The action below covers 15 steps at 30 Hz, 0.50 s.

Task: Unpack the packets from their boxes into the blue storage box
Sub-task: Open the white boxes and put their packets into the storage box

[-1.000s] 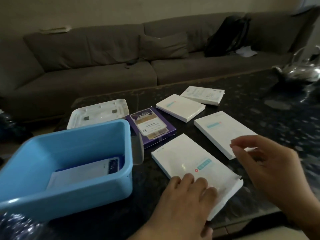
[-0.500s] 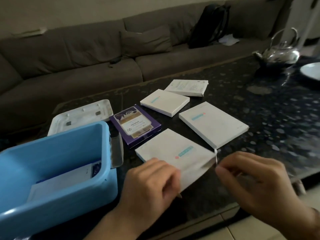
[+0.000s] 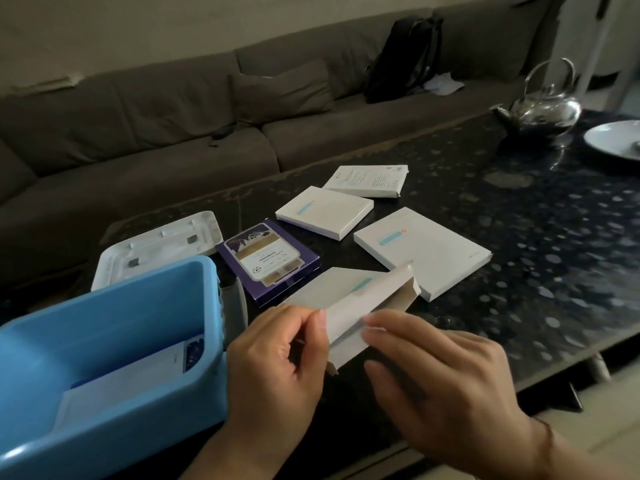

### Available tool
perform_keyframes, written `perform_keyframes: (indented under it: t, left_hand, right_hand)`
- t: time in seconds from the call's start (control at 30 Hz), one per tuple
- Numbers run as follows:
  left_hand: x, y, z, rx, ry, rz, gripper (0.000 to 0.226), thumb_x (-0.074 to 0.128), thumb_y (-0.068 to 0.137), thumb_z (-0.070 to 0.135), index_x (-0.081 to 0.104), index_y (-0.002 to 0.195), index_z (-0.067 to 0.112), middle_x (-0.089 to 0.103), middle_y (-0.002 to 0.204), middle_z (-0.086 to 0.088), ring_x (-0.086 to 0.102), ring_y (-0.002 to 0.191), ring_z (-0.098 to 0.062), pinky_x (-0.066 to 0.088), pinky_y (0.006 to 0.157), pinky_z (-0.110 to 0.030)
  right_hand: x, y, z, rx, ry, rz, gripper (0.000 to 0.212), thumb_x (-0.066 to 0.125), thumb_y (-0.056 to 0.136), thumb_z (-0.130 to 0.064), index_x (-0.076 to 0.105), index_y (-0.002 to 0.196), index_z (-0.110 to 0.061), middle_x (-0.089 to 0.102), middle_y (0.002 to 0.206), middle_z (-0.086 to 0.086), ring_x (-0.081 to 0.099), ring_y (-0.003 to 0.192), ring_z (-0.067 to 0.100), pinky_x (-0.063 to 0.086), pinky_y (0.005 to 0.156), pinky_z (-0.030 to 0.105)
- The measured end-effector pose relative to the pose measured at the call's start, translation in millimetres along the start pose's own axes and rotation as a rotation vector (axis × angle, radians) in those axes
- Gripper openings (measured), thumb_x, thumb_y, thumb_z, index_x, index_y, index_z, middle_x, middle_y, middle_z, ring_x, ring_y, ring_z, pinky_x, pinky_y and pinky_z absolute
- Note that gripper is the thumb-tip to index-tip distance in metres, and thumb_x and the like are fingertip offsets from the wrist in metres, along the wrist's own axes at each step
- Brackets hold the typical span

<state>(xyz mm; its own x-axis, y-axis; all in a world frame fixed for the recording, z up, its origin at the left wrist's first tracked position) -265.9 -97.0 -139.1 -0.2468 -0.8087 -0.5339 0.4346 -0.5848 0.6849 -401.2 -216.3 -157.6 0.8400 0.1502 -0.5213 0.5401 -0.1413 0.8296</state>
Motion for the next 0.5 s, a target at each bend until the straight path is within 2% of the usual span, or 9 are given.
perform_keyframes:
  t: [0.1,0.23,0.3,0.4,0.5]
  left_hand:
    - [0.8,0.4,0.3,0.076,0.063,-0.009,0.05,0.038,0.104,0.045,0.059,0.072,0.013,0.043,0.075,0.025,0.051,0.07,0.015,0.036,0.062,0.003]
    - [2.4,-1.3,-1.4,0.109,0.075,-0.002,0.051,0.039,0.104,0.043,0.061,0.071,0.01,0.041,0.074,0.023,0.05,0.068,0.014,0.035,0.062,0.004]
    - [2.7,-1.6,-0.4,0.109,0.079,0.008,0.049,0.039,0.104,0.041,0.06,0.07,0.011,0.04,0.074,0.026,0.049,0.066,0.015,0.034,0.061,0.004]
    - [-0.5,1.5,-1.8,0.081,0.056,0.032,0.042,0.04,0.103,0.04,0.057,0.071,0.016,0.038,0.072,0.032,0.05,0.064,0.014,0.035,0.058,0.002]
    - [-3.9,2.6,-2.6,0.126,0.067,-0.001,0.046,0.04,0.104,0.04,0.059,0.072,0.013,0.039,0.075,0.032,0.051,0.066,0.015,0.036,0.058,0.003]
  right_hand:
    - [0.2,-1.5,3.5,0.015,-0.054,-0.05,0.035,0.054,0.095,-0.04,0.076,0.107,-0.016,0.072,0.114,-0.004,0.065,0.058,0.013,0.047,0.043,0.03]
    - [-1.4,-3.9,1.3,-0.007,-0.081,-0.06,0.034,0.052,0.096,-0.041,0.076,0.092,-0.017,0.072,0.112,-0.002,0.061,0.051,0.016,0.044,0.041,0.031]
    - [-1.3,-5.0,2.0,-0.003,-0.093,-0.065,0.034,0.053,0.095,-0.041,0.076,0.092,-0.017,0.073,0.109,-0.002,0.062,0.053,0.017,0.044,0.041,0.031]
    - [-1.2,-4.7,1.1,0.019,-0.077,-0.088,0.033,0.053,0.095,-0.041,0.076,0.1,-0.019,0.072,0.107,-0.004,0.065,0.058,0.016,0.047,0.043,0.031]
    - [3.2,-4.6,-0.1,0.066,-0.113,-0.19,0.031,0.049,0.092,-0.034,0.071,0.112,-0.022,0.068,0.11,-0.008,0.062,0.056,0.015,0.045,0.043,0.031]
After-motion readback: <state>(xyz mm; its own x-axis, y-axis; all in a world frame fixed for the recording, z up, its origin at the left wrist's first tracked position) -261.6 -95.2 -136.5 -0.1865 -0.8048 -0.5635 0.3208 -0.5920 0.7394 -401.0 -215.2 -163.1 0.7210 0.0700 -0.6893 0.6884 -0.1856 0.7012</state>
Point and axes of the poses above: each hand's wrist, its own y-axis towards the middle knuckle, its own x-axis out of the palm, z = x × y, the point moved 1 cm from there along y, towards the middle knuckle
